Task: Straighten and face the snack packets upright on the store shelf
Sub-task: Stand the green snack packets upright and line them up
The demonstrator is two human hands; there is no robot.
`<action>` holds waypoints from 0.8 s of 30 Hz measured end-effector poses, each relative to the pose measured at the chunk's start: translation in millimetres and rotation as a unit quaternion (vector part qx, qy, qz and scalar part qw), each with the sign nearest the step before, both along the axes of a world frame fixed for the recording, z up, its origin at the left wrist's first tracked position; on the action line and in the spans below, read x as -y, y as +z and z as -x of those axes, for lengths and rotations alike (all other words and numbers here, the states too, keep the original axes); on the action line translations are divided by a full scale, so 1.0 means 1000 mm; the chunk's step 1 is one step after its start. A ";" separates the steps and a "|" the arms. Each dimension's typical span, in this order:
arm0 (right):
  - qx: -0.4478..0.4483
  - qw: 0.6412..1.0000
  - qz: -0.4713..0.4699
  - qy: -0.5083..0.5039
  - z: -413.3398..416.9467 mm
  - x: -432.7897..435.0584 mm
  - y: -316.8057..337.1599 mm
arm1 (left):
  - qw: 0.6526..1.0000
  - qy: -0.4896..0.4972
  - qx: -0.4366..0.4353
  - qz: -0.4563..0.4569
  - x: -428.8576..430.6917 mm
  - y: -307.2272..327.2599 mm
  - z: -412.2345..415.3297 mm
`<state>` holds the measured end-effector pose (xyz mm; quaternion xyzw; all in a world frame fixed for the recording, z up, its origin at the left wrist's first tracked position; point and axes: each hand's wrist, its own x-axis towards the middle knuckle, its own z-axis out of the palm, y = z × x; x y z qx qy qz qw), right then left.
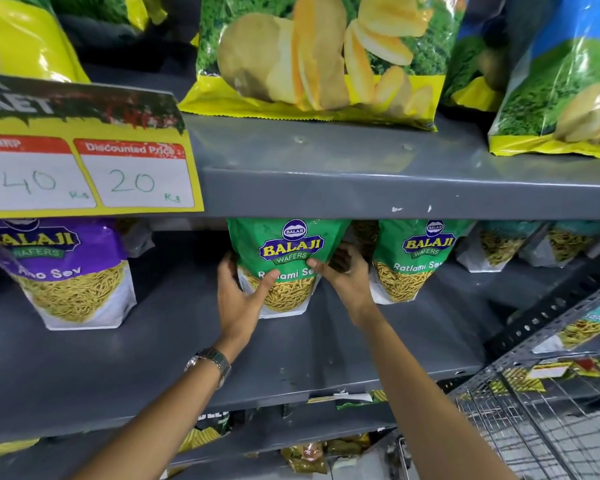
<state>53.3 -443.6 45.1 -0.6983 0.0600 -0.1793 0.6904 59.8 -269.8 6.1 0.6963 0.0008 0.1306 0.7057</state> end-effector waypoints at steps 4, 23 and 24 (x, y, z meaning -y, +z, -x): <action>0.099 0.971 -0.034 -0.214 0.016 0.024 0.002 | 0.992 0.094 0.065 0.060 0.032 -0.010 0.046; -0.061 0.980 -0.090 -0.165 0.012 0.176 -0.005 | 0.946 -0.256 -0.200 0.000 0.194 0.020 -0.016; -0.052 0.980 -0.089 -0.169 0.015 0.176 -0.004 | 0.945 -0.261 -0.198 -0.011 0.194 0.020 -0.014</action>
